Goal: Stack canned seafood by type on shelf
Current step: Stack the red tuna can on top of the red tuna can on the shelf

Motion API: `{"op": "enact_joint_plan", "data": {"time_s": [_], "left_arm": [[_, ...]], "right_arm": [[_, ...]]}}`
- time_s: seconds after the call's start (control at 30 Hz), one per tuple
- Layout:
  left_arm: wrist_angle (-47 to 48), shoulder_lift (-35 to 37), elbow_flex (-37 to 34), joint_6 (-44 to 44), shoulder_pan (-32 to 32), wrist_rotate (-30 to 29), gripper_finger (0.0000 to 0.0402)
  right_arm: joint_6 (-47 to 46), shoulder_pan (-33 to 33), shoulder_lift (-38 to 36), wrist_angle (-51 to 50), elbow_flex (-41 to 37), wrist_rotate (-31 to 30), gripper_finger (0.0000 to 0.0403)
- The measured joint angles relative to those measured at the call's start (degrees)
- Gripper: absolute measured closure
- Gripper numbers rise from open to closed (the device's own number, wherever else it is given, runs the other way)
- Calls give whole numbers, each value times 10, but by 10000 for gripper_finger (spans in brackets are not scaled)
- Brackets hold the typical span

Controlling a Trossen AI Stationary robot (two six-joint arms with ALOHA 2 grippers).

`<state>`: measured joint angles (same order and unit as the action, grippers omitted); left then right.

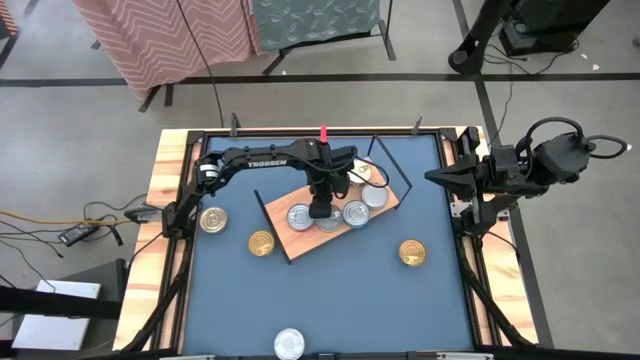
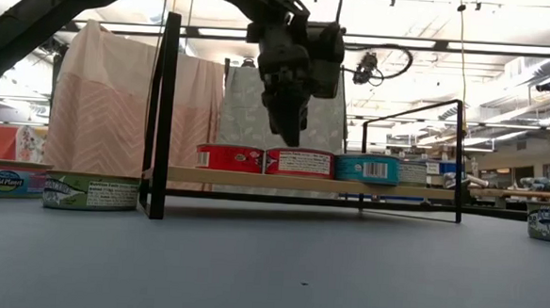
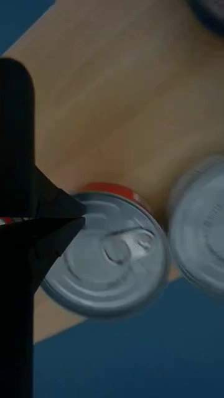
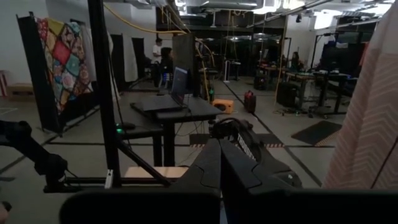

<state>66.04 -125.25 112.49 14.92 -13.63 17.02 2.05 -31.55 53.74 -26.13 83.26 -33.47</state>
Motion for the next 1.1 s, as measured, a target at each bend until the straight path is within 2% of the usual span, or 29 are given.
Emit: {"op": "enact_joint_plan", "data": {"time_s": [0.4,0.7,1.1], "left_arm": [[-31,2,-28,0,-6,6,402],[-26,0,-29,24,-32,57,402],[-29,-1,-30,49,-56,83,402]], "right_arm": [[11,0,0,8,0,0,397],[11,0,0,7,0,0,397],[11,0,1,8,0,-12,397]]}}
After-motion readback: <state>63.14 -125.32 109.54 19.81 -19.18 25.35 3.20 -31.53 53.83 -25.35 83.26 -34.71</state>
